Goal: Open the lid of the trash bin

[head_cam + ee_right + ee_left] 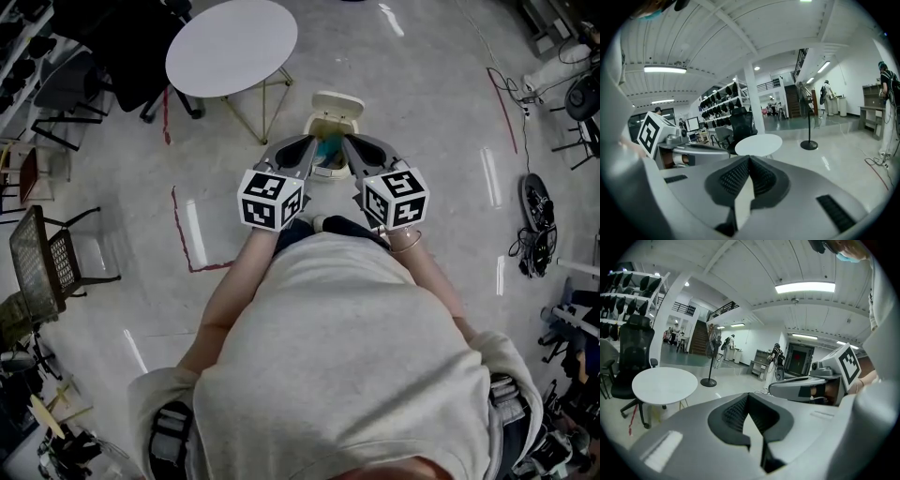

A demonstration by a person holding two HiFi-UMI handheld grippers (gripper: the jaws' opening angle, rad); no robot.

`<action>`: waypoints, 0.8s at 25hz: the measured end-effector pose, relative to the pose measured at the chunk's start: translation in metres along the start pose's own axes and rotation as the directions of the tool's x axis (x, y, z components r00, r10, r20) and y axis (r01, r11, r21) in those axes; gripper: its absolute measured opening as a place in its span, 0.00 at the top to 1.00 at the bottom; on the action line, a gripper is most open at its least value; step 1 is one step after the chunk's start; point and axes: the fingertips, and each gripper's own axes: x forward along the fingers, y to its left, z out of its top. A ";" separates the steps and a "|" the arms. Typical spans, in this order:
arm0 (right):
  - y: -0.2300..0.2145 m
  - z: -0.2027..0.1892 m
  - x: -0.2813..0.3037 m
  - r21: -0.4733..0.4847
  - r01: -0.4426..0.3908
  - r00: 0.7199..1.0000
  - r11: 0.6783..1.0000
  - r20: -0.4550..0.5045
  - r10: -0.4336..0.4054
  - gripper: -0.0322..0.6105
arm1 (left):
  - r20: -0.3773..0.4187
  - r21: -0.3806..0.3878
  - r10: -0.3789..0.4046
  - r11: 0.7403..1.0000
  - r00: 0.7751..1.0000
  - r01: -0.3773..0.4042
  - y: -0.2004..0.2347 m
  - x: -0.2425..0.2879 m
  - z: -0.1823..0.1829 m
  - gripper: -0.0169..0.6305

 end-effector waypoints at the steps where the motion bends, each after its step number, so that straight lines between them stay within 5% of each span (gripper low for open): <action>1: 0.000 0.000 -0.001 0.004 -0.003 1.000 1.000 0.008 0.003 0.94 | -0.006 -0.016 -0.002 1.000 1.000 0.002 -0.001 0.000 -0.003 0.96; 20: 0.010 -0.014 -0.002 0.013 -0.003 1.000 1.000 -0.010 0.003 0.94 | -0.049 -0.073 -0.016 0.997 0.999 0.013 -0.006 -0.003 -0.028 0.96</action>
